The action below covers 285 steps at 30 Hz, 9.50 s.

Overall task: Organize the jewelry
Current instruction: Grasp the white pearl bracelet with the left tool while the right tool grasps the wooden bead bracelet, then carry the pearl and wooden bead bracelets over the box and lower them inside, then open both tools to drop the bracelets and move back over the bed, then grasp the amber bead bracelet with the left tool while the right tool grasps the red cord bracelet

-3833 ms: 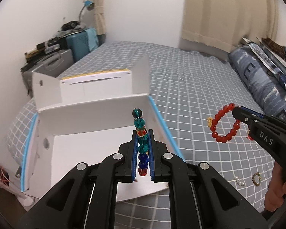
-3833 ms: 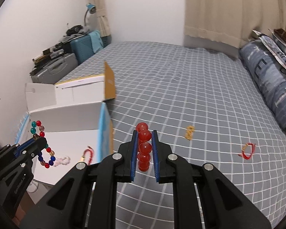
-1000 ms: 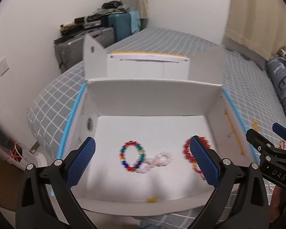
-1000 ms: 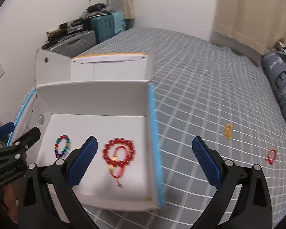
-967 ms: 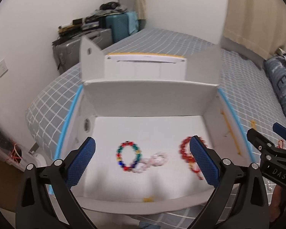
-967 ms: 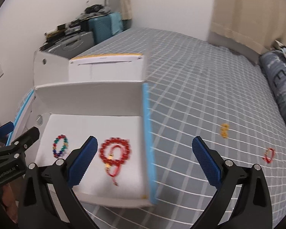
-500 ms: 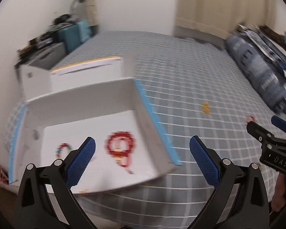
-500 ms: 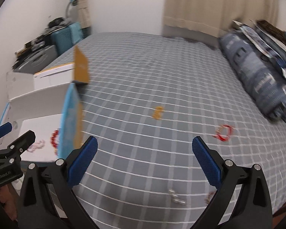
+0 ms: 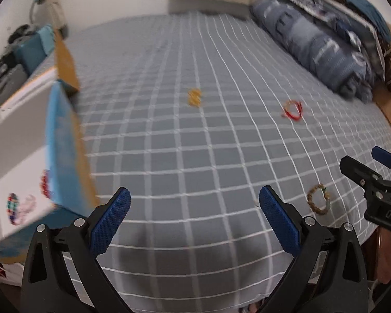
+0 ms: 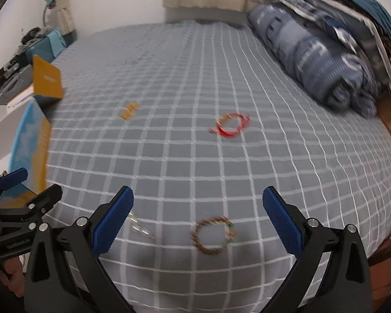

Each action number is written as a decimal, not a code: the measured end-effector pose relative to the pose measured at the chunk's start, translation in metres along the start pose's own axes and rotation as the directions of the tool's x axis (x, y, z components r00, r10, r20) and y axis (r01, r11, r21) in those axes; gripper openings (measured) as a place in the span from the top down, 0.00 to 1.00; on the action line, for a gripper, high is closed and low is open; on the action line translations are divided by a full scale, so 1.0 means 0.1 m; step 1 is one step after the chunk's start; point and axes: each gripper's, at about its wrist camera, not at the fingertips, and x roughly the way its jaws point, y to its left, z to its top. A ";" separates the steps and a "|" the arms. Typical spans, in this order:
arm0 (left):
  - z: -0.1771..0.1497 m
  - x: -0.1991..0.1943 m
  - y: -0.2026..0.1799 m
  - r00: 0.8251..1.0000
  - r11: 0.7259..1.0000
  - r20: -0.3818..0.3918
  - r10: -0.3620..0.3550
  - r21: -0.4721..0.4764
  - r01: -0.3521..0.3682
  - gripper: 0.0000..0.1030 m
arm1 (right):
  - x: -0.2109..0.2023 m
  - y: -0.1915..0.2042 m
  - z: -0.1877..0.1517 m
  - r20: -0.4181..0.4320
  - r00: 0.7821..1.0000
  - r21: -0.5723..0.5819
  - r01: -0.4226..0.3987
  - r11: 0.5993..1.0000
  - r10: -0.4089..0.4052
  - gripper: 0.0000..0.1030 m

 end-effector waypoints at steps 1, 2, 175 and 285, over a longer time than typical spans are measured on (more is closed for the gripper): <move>-0.01 0.07 -0.09 1.000 1.000 -0.016 -0.007 0.010 0.007 0.06 | 0.05 -0.08 -0.05 -0.016 1.000 0.008 0.000 1.000 0.000 0.07; -0.02 0.12 -0.17 1.000 1.000 -0.026 -0.005 0.018 0.005 0.06 | 0.07 -0.11 -0.09 -0.027 1.000 0.015 0.000 1.000 0.001 0.07; -0.75 -0.77 3.62 0.938 0.830 -0.044 0.344 -0.454 -0.326 0.84 | 0.29 4.29 0.27 -0.073 0.949 -0.391 -0.310 0.867 0.307 0.90; 1.54 2.20 0.11 0.995 0.996 -0.073 0.071 -0.051 -0.075 0.52 | 2.23 -0.63 1.13 -0.163 0.987 0.181 0.021 0.983 0.009 0.52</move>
